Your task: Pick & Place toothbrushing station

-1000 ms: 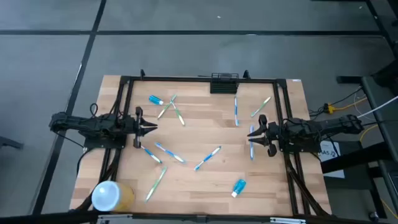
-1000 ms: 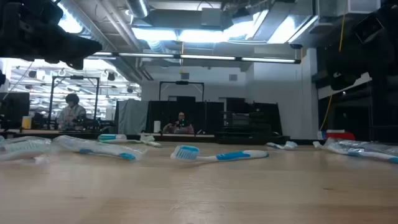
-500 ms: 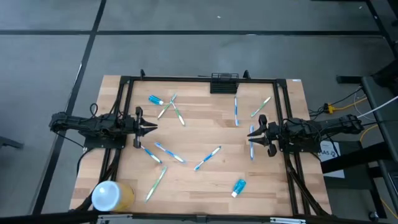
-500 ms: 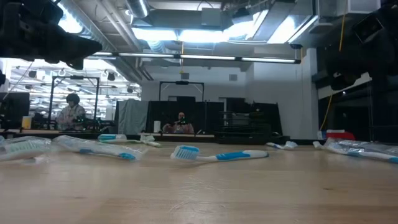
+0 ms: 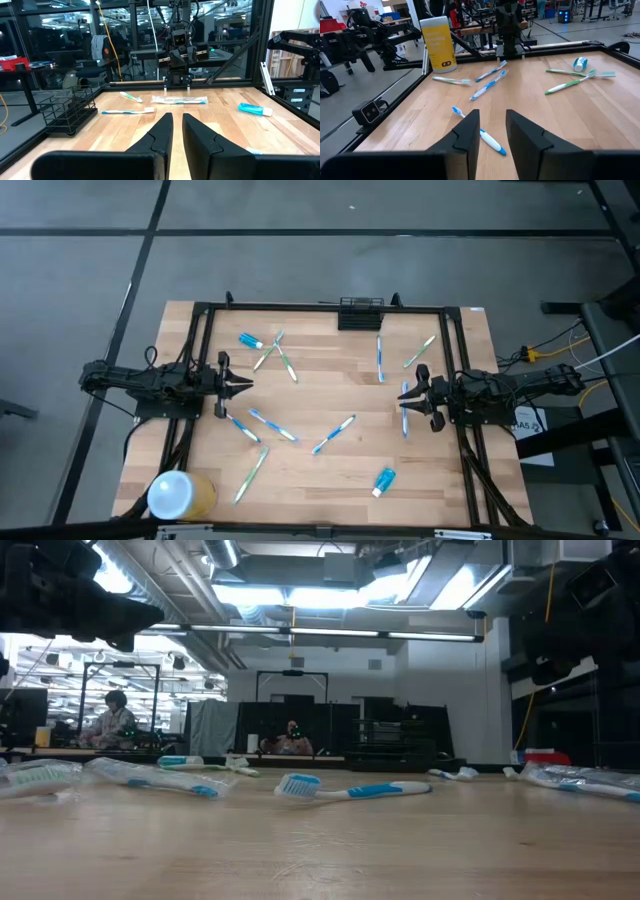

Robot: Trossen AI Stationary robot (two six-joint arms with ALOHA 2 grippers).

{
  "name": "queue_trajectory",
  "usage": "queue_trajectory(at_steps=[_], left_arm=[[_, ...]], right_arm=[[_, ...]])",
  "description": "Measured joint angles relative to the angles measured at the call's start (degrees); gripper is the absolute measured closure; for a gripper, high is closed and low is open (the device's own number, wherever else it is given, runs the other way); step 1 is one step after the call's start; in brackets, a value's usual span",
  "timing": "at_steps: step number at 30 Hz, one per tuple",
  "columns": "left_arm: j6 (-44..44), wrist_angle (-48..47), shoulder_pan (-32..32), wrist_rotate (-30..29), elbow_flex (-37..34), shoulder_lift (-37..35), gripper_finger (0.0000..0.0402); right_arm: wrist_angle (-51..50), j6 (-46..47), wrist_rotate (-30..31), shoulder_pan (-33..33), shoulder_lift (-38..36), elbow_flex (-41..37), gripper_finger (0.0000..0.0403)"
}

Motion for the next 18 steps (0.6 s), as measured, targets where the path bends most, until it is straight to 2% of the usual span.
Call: queue_trajectory(at_steps=[12, 15, 18], left_arm=[[0.0, 0.0, 0.0, 0.0, 0.0, 0.0, 0.0366], [0.0, 0.0, 0.0, 0.0, 0.0, 0.0, 0.0366], [0.0, 0.0, 0.0, 0.0, 0.0, 0.0, 0.0364]], right_arm=[[0.4, -3.8, 0.0, -0.2, 0.0, 0.0, 0.0305], [1.3, 0.6, 1.3, -0.2, 0.0, 0.0, 0.0305], [6.8, 12.3, 3.3, -0.2, 0.0, 0.0, 0.0305]])
